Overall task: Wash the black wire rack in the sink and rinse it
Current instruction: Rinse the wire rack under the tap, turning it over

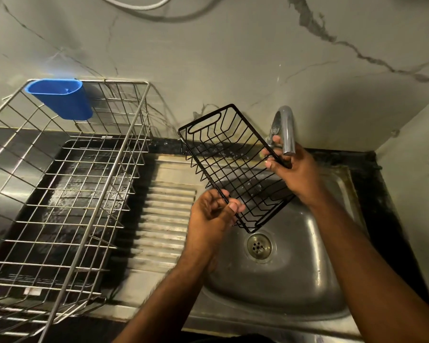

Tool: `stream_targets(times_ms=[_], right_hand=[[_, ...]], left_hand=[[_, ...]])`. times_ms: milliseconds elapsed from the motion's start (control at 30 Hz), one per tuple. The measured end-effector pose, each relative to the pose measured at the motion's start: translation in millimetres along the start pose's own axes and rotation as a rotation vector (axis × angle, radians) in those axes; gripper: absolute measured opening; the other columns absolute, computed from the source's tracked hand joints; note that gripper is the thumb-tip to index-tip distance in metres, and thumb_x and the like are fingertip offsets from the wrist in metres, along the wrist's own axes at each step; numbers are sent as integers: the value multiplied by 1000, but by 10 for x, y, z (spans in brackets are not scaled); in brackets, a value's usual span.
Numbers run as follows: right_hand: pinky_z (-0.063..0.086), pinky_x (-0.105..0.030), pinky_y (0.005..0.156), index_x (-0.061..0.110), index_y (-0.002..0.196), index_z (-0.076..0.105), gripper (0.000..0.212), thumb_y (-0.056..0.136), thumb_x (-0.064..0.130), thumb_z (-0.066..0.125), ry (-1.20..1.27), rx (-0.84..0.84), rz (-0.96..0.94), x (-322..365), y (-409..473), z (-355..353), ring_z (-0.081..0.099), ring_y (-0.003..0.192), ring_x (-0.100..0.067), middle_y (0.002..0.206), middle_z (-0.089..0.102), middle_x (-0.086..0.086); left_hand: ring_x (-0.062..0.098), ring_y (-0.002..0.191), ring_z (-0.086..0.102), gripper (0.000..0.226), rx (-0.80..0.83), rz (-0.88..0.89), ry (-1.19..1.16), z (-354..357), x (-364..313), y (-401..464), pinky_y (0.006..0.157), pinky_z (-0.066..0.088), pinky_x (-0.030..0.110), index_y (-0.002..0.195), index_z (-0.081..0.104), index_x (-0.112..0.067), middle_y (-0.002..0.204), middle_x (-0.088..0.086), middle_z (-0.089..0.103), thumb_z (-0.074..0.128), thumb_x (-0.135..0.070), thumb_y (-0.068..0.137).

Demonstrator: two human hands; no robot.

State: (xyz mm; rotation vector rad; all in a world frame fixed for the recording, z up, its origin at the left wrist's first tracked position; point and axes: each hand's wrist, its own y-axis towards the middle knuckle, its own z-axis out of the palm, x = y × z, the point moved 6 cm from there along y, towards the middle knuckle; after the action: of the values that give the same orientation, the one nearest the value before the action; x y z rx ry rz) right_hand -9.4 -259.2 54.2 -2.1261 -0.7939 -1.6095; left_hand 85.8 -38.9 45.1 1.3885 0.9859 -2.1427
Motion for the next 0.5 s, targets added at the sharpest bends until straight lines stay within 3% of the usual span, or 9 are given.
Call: stream_targets(times_ms=[167,267,367,500], right_hand=[[55,-49,97,21,144,47,71,83,0,76,79,46,-1,-12,36,56,67,113,-25,121,71,-4],[56,-43,96,16,148,41,73,86,-2,72,170,118,5,2,14,90,63,118,-30,127,68,-8],[51,-32,94,12,149,39,53,99,2,52,264,184,-9,15,0,81,59,126,-25,135,64,-9],[43,-36,86,4,149,40,54,97,2,27,369,213,-14,-17,-4,38,51,132,-39,141,57,-18]], left_hand=[[25,99,76,18,-23,-18,-24,-17,27,17,86,56,43,110,58,-14,92,2,76,63,-2,97],[23,93,76,17,-29,-29,-66,-30,22,37,83,59,39,107,57,-14,90,3,74,58,1,99],[21,90,76,18,-39,-27,-90,-46,-13,57,77,61,35,105,57,-15,87,2,73,58,2,99],[20,93,76,17,-39,-19,-73,-39,-72,60,78,60,36,108,58,-13,91,2,73,59,0,98]])
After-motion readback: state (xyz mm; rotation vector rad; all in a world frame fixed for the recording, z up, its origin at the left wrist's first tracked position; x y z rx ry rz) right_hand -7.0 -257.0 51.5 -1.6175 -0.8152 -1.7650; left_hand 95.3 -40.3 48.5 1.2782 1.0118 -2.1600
